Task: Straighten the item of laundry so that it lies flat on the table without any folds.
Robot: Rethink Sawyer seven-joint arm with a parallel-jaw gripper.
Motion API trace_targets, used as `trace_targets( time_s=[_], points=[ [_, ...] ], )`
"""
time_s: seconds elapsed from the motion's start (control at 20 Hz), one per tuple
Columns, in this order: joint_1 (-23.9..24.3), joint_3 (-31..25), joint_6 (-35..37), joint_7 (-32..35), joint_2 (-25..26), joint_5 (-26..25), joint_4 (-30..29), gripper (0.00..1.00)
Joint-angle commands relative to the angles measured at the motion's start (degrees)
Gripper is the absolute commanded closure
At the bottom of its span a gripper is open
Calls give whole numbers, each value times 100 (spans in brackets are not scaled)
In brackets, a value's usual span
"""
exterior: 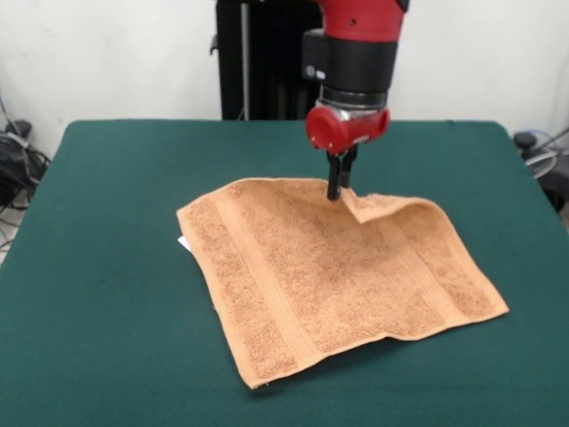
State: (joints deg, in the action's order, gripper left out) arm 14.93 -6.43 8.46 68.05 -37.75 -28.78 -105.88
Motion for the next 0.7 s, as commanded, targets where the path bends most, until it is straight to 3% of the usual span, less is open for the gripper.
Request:
trace_targets(
  time_s=[0.05, 0.5, 0.7],
  points=[
    [-38, 155, -780, 1442, -184, 125, -438, 100],
    [-157, 488, -1378, 1495, -402, 139, -767, 100],
    [-484, 834, -1885, 1590, -305, 297, -871, 100]
  ],
)
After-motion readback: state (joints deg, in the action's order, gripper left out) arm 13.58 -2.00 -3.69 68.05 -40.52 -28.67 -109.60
